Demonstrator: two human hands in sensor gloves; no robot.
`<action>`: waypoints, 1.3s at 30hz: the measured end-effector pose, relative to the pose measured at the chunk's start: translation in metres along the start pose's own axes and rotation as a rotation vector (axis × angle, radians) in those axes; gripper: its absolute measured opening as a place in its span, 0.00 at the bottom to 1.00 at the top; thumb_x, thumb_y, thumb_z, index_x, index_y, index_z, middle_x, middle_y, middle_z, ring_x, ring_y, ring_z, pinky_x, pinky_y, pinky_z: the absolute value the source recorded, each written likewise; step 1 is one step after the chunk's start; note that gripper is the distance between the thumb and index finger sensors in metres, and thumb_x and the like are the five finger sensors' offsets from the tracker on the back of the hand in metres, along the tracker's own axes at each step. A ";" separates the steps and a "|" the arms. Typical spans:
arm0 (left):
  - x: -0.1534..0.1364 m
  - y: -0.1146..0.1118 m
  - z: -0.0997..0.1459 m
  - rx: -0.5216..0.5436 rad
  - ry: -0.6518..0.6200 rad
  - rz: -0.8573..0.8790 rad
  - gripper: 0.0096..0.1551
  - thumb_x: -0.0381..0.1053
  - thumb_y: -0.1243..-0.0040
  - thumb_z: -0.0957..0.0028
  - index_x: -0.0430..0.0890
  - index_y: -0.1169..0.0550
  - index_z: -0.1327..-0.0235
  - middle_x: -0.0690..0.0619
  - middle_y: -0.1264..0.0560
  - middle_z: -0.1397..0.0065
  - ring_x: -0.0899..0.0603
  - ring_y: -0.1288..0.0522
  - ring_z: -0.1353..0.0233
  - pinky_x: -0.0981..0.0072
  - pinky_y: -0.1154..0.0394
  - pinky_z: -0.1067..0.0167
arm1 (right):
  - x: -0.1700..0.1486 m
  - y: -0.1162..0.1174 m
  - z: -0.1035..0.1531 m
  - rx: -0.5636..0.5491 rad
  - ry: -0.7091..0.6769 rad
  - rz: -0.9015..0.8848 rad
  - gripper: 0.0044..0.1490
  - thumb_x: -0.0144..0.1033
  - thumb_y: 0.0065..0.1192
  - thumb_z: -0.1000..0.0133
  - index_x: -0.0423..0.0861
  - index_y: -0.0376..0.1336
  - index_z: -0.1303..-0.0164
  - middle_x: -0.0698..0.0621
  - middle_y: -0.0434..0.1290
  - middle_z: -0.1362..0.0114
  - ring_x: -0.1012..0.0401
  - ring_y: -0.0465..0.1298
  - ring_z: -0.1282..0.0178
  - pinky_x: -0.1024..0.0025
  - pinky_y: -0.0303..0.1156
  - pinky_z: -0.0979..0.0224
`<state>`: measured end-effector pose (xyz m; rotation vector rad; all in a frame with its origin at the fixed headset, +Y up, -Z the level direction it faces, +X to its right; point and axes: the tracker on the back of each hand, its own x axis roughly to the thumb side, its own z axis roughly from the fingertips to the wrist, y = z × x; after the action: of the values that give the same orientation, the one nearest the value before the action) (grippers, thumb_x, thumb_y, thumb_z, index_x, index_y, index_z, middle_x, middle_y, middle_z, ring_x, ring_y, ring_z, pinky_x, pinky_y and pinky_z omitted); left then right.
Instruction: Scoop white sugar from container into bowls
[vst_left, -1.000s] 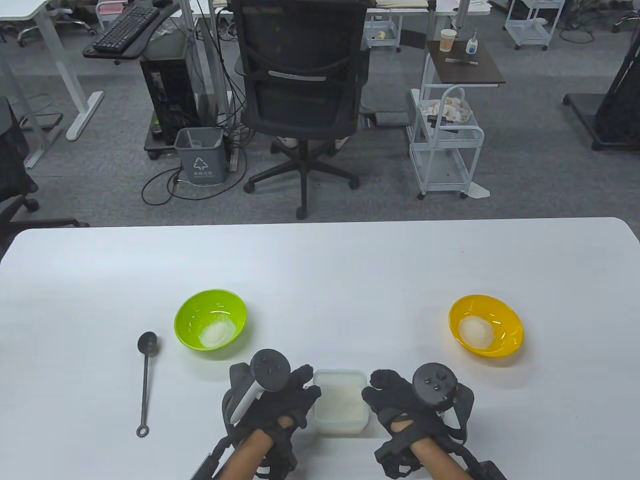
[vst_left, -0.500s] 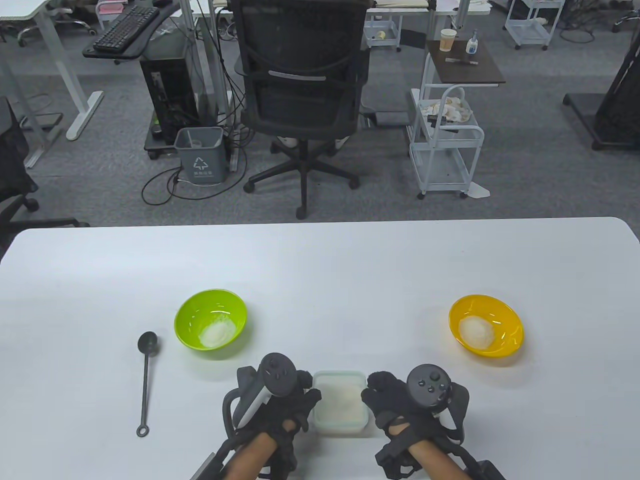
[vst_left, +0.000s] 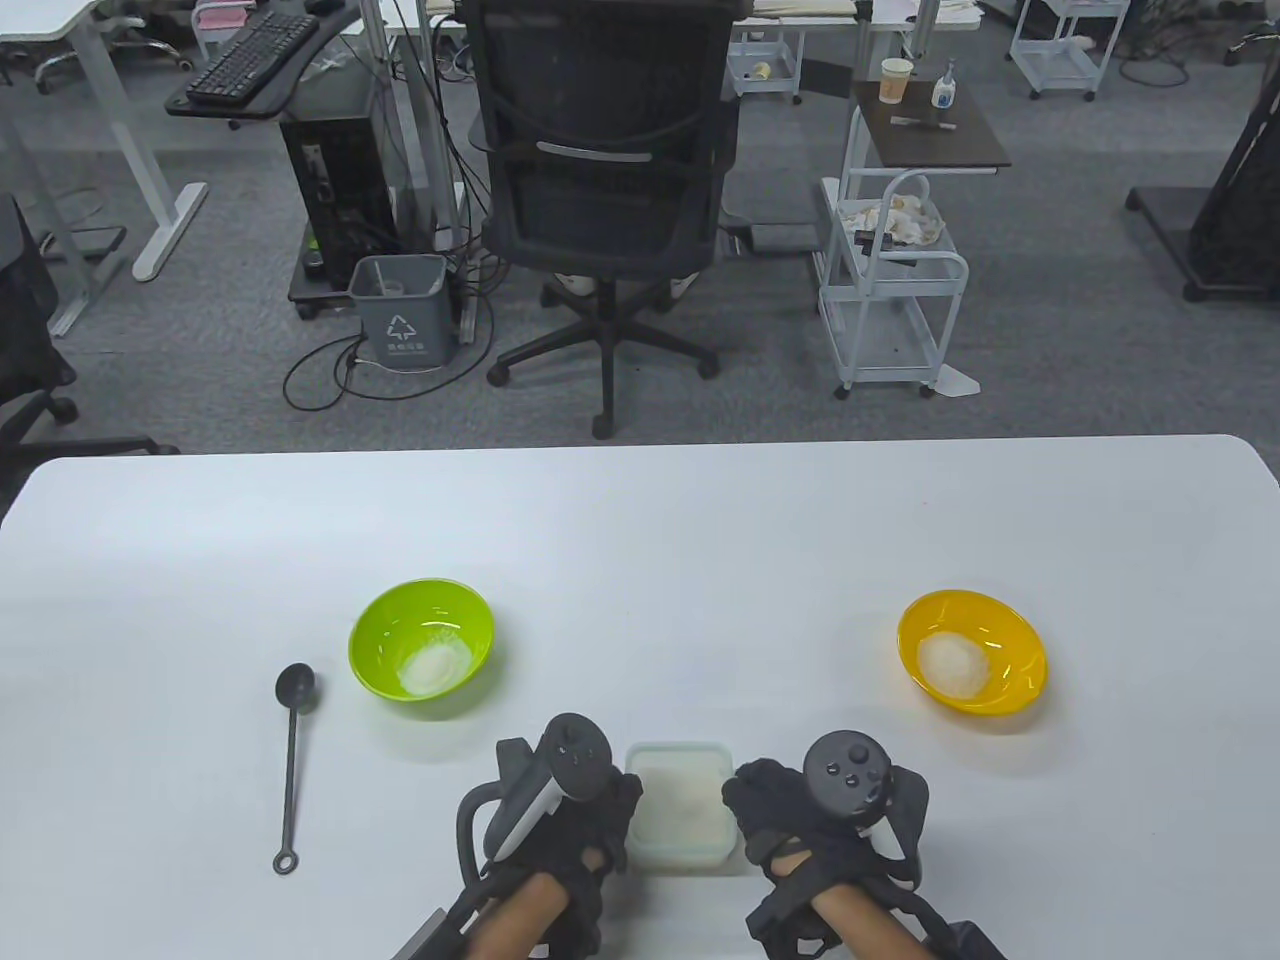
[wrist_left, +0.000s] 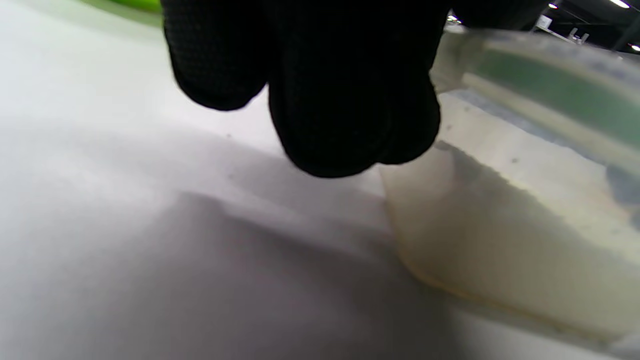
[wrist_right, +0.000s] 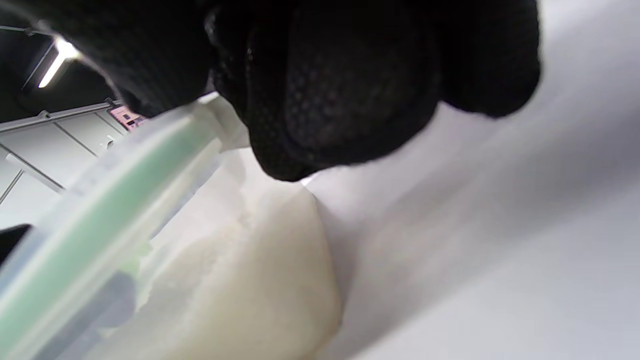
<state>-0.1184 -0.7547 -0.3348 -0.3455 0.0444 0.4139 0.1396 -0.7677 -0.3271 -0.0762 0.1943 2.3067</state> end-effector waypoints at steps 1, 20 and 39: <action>0.000 0.000 0.000 0.001 -0.004 -0.006 0.31 0.66 0.50 0.50 0.53 0.19 0.42 0.62 0.13 0.51 0.57 0.11 0.58 0.57 0.19 0.43 | 0.000 0.000 0.000 0.003 0.003 -0.006 0.29 0.47 0.67 0.46 0.42 0.71 0.41 0.39 0.82 0.49 0.56 0.83 0.67 0.55 0.77 0.48; 0.001 0.031 0.010 0.106 -0.187 -0.146 0.40 0.72 0.46 0.53 0.60 0.28 0.27 0.58 0.22 0.27 0.47 0.17 0.32 0.47 0.29 0.28 | 0.013 -0.024 0.005 -0.070 -0.192 0.177 0.37 0.54 0.67 0.46 0.47 0.66 0.30 0.39 0.75 0.33 0.48 0.81 0.47 0.47 0.70 0.33; -0.019 0.029 0.025 0.318 -0.273 -0.400 0.52 0.79 0.49 0.58 0.71 0.49 0.18 0.61 0.59 0.10 0.40 0.57 0.09 0.38 0.65 0.20 | 0.017 -0.050 0.032 -0.278 -0.460 0.772 0.51 0.70 0.57 0.48 0.61 0.47 0.17 0.46 0.44 0.09 0.41 0.48 0.10 0.35 0.44 0.16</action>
<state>-0.1479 -0.7286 -0.3181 0.0219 -0.2209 0.0505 0.1647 -0.7167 -0.3033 0.4624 -0.4044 3.0169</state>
